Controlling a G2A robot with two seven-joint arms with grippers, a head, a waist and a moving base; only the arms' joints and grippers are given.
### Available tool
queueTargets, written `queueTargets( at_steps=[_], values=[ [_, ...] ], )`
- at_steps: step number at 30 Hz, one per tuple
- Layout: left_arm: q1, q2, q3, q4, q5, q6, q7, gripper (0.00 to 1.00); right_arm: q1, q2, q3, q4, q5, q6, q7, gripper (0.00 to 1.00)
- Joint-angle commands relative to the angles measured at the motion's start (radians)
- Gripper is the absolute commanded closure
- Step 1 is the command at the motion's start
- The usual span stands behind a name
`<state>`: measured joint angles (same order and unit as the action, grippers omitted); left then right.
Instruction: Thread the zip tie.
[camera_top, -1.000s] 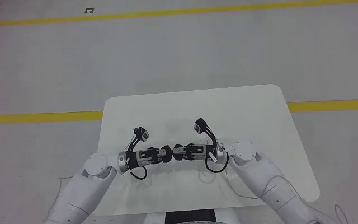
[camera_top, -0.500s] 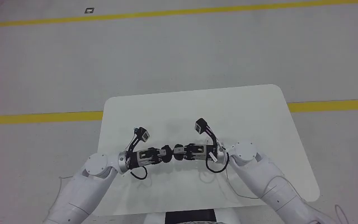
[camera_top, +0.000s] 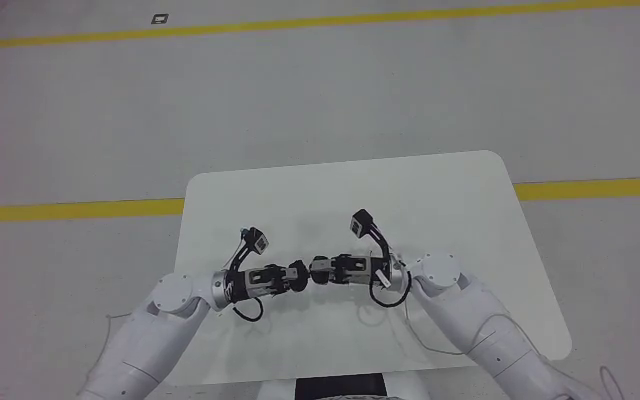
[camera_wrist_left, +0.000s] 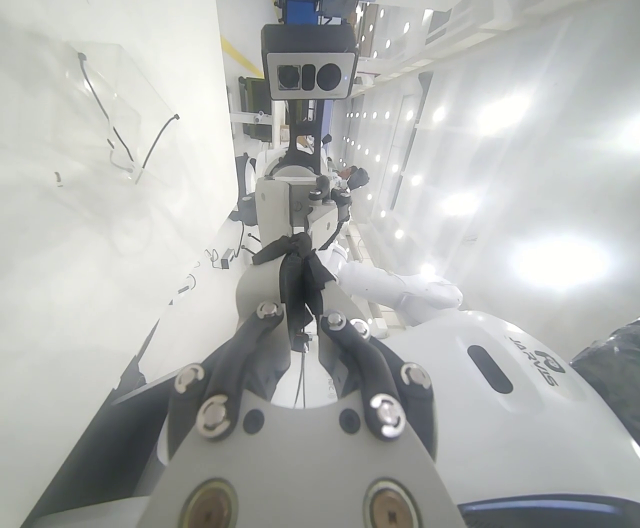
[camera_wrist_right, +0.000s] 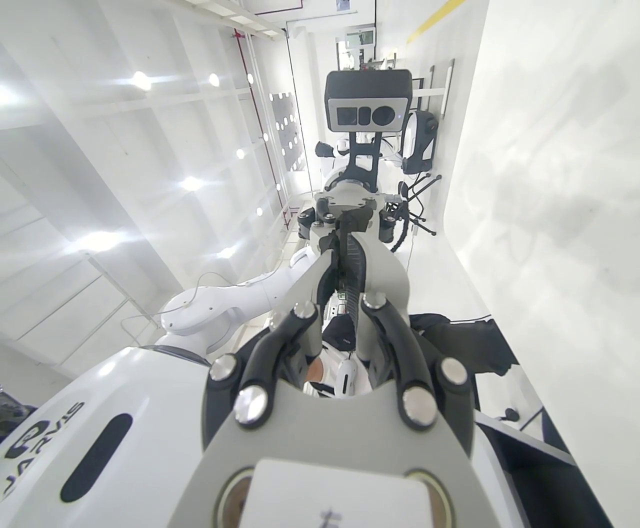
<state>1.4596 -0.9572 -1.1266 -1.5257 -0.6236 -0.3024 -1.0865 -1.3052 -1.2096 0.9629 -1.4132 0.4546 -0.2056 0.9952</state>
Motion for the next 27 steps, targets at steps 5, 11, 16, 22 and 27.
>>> queueTargets(
  at_steps=[5,11,16,22,27],
  values=[
    [0.011,0.007,-0.019,-0.011,-0.005,-0.005,-0.01,1.0,-0.007,0.004,0.012,0.003,0.003,-0.002,-0.01,0.0],
    [0.021,0.015,-0.039,-0.017,-0.006,-0.016,-0.053,1.0,-0.024,0.009,0.035,-0.002,0.002,-0.009,-0.055,0.0],
    [0.012,0.02,-0.05,-0.033,-0.002,-0.034,-0.102,1.0,-0.031,0.01,0.042,-0.005,-0.001,-0.011,-0.076,0.0],
    [0.012,0.02,-0.05,-0.033,-0.002,-0.034,-0.102,1.0,-0.031,0.01,0.042,-0.005,-0.001,-0.011,-0.076,0.0],
    [0.005,0.02,-0.046,-0.018,0.043,-0.038,-0.078,1.0,-0.031,0.01,0.042,-0.005,-0.001,-0.011,-0.076,0.0]
  ],
)
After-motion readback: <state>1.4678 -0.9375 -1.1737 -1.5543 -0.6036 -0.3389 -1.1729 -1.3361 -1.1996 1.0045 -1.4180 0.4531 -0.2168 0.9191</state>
